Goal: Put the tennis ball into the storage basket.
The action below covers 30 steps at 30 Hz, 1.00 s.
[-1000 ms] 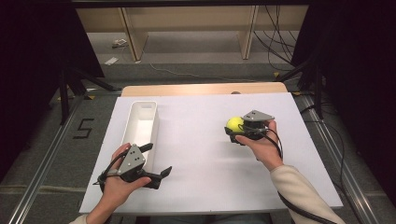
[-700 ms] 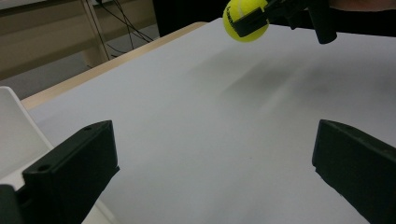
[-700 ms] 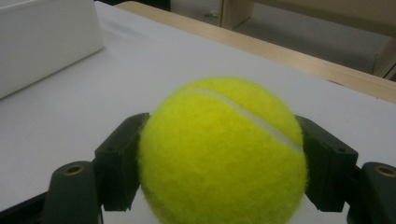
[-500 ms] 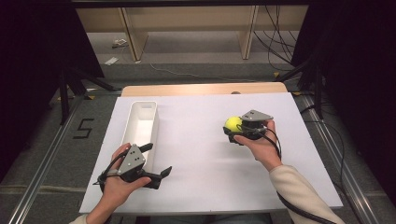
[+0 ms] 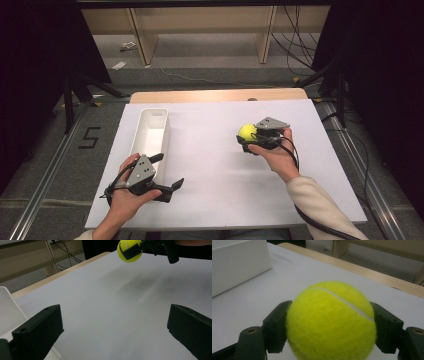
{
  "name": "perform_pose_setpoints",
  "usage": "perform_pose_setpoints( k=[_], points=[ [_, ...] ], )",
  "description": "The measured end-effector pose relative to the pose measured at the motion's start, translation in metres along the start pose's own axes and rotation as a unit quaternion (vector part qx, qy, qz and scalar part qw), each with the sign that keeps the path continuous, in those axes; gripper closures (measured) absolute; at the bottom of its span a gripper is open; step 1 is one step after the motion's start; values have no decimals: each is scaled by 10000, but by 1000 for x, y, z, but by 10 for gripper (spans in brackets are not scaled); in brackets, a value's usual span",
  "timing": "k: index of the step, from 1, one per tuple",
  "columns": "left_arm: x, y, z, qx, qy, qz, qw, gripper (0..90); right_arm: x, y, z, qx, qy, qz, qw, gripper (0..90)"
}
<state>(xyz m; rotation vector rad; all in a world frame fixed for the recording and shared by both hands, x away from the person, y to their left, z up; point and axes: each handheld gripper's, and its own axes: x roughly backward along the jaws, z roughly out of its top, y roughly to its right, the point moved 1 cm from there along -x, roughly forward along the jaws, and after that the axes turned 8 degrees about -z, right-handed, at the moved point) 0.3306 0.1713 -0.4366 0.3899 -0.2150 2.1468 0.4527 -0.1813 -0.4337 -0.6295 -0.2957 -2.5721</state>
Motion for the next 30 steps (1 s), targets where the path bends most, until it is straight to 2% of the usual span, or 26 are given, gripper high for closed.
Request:
perform_pose_setpoints(
  k=[30],
  points=[
    [0,0,0,0,3,0,10000,0,-4,-11,8,4,91,92,9999,268]
  ],
)
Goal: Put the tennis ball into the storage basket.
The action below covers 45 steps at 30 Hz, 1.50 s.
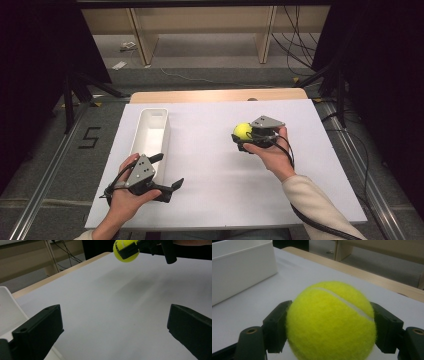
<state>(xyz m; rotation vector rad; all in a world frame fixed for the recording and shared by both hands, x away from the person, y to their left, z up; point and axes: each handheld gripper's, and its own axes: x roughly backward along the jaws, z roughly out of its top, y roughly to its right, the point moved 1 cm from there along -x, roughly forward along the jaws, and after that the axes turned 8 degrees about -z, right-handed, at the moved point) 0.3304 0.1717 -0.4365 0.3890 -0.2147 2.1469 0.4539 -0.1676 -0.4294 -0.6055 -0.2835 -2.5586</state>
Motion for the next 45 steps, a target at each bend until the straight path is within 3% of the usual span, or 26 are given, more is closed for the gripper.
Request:
perform_pose_setpoints(
  k=[45],
  points=[
    [0,0,0,9,10,5,10000,0,-7,-15,10,19,100,182,9998,268]
  ],
)
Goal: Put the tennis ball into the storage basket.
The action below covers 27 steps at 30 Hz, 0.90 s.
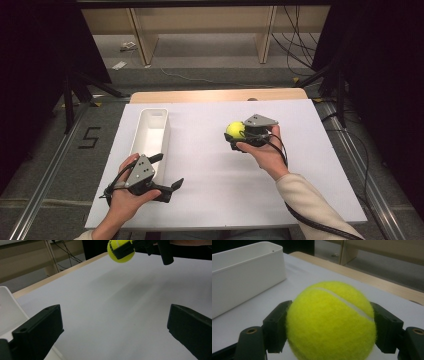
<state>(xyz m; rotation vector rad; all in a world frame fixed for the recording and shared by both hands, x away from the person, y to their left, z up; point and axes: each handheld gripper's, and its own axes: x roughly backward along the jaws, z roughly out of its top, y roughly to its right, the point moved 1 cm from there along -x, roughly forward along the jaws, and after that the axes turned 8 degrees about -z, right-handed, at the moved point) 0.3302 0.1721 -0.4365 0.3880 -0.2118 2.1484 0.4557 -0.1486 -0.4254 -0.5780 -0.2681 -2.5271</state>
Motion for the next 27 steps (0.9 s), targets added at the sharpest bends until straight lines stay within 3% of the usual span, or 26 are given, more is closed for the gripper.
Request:
perform_pose_setpoints(
  k=[27],
  points=[
    [0,0,0,8,12,1,10000,0,-5,-10,3,0,-1,95,10000,269]
  ],
)
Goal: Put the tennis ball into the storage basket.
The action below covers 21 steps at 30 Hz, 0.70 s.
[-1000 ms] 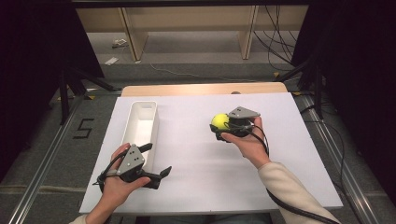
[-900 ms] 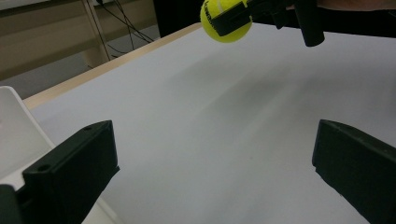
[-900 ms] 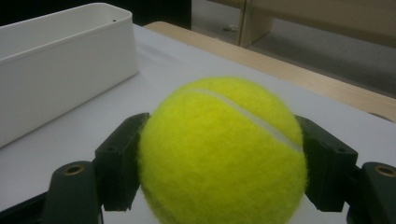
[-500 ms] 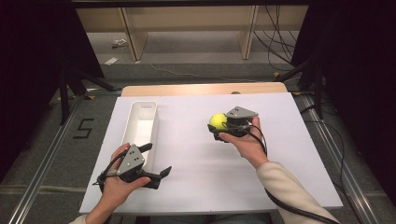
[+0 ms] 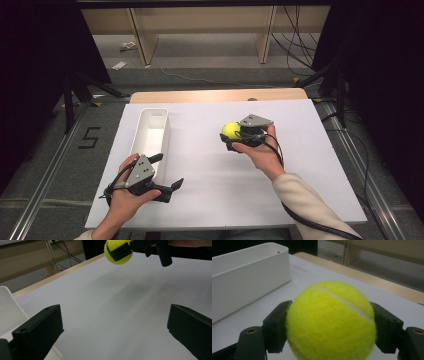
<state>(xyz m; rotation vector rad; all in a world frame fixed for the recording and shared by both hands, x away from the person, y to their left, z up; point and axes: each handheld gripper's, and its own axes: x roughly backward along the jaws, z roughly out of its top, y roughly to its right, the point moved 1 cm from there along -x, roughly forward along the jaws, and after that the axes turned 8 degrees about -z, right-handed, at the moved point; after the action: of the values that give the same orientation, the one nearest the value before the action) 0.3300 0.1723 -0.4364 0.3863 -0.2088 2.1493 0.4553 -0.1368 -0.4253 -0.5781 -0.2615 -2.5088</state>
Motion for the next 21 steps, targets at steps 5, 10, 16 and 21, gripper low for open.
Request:
perform_pose_setpoints(
  k=[5,10,16,21],
  points=[
    [0,0,0,-4,-2,2,10000,0,-1,-1,1,15,5,17,10000,269],
    [0,0,0,-3,-1,1,10000,0,-2,-2,1,25,30,18,10000,269],
    [0,0,0,-1,0,1,10000,0,-3,-4,2,14,14,39,10000,269],
    [0,0,0,4,4,0,10000,0,-3,-6,2,30,15,61,10000,269]
  ],
)
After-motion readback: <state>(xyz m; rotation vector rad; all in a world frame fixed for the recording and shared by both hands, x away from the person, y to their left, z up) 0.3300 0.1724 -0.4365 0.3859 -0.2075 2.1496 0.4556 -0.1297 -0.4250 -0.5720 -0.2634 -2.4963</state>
